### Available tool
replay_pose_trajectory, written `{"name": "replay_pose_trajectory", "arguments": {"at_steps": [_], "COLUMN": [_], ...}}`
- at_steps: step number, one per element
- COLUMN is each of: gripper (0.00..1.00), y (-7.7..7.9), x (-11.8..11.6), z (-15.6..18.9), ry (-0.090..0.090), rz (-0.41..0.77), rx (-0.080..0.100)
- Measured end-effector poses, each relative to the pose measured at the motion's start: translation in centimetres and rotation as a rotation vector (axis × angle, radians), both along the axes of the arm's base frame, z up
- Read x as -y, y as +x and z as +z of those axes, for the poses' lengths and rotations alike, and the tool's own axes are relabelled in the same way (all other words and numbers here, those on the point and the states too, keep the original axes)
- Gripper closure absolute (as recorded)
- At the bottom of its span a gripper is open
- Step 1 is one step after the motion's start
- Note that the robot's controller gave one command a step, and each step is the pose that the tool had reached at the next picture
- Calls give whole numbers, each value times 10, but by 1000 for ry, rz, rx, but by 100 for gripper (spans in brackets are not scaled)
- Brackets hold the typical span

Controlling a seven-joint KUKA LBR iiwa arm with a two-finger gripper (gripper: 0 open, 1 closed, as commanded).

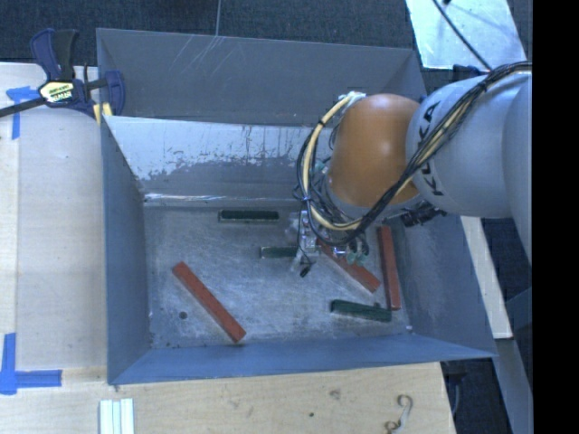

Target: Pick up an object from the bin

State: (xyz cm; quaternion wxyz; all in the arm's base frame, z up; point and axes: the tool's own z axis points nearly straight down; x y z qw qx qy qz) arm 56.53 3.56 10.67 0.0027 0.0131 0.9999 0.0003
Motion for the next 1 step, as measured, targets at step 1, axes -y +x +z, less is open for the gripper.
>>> {"name": "replay_pose_trajectory", "arguments": {"at_steps": [1], "gripper": [100], "y": [1], "x": [0], "z": [3], "ry": [0], "rz": [-1], "rx": [2]}}
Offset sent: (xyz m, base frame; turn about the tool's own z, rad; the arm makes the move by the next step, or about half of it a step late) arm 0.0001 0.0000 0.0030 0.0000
